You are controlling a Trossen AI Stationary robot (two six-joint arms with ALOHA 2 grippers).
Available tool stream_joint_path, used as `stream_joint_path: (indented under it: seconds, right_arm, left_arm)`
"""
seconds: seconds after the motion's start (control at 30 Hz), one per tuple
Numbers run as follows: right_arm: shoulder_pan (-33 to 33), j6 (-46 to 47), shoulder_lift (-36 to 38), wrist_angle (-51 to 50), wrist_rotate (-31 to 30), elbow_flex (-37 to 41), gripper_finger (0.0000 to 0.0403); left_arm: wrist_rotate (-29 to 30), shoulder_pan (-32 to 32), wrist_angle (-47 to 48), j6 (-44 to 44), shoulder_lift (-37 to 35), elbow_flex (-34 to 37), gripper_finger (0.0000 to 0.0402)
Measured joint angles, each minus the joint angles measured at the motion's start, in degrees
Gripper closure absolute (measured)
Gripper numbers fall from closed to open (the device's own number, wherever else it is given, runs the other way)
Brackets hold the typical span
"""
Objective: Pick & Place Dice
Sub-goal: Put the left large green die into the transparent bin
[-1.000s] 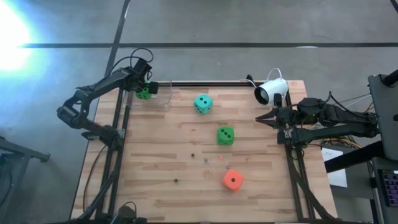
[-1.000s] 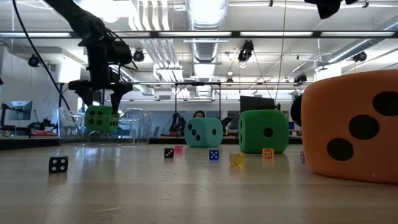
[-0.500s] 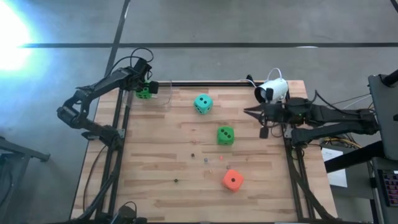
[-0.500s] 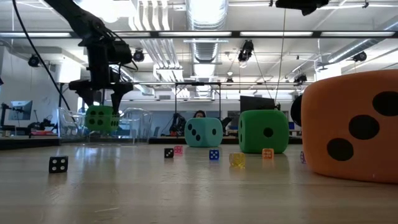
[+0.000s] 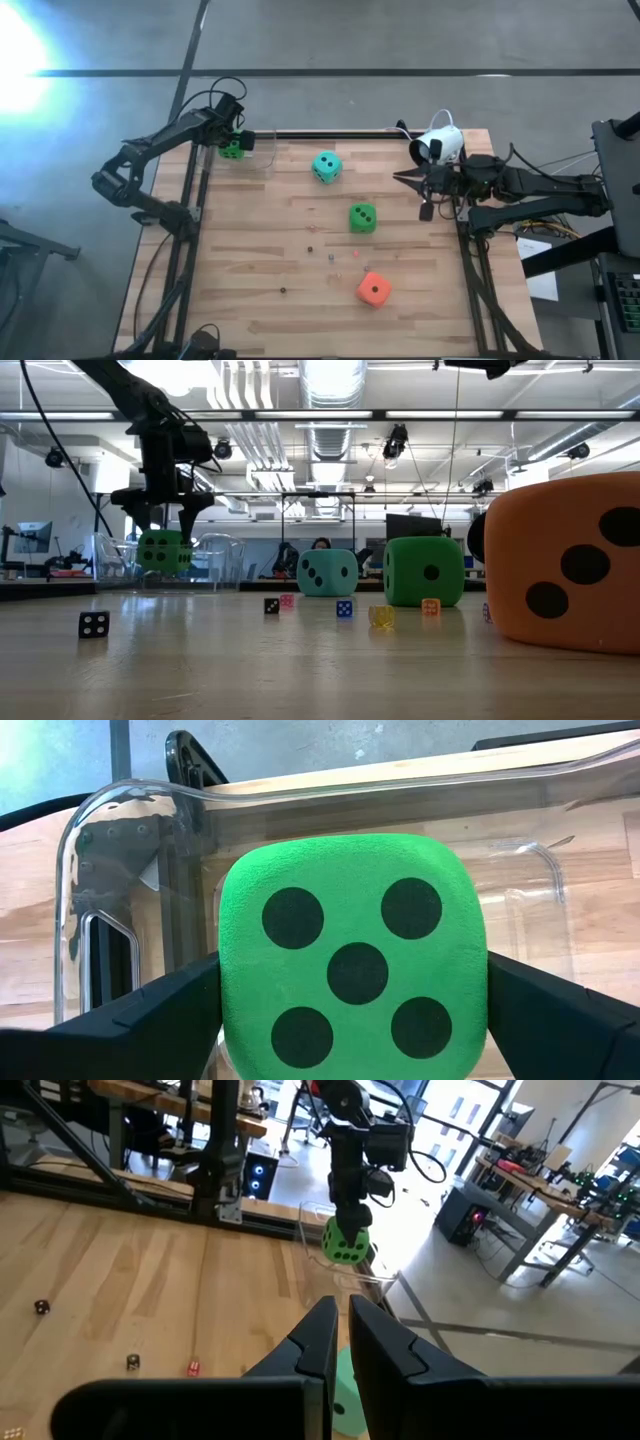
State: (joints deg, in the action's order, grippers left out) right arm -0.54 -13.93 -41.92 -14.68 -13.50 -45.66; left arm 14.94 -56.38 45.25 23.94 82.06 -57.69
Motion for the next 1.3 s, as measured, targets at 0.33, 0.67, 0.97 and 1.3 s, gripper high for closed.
stream_joint_path:
  seconds: [0.33, 0.67, 0.97, 1.3]
  right_arm:
    - [0.0, 0.0, -1.1, 0.0, 0.0, 0.0, 0.0376]
    - [0.0, -0.2, -1.8, 0.0, 0.0, 0.0, 0.0376]
    - [0.0, -0.2, -1.7, 0.1, 0.0, 0.0, 0.0376]
    - [0.0, -0.2, -1.7, 0.2, -0.1, 0.0, 0.0376]
  left_arm:
    - [0.0, 0.0, 0.0, 0.0, 0.0, 0.0, 0.0007]
    - [0.0, 0.0, 0.0, 0.0, 0.0, 0.0, 0.0007]
    - [0.0, 0.0, 0.0, 0.0, 0.0, 0.0, 0.0053]
    - [0.0, 0.0, 0.0, -1.0, 0.0, 0.0, 0.0024]
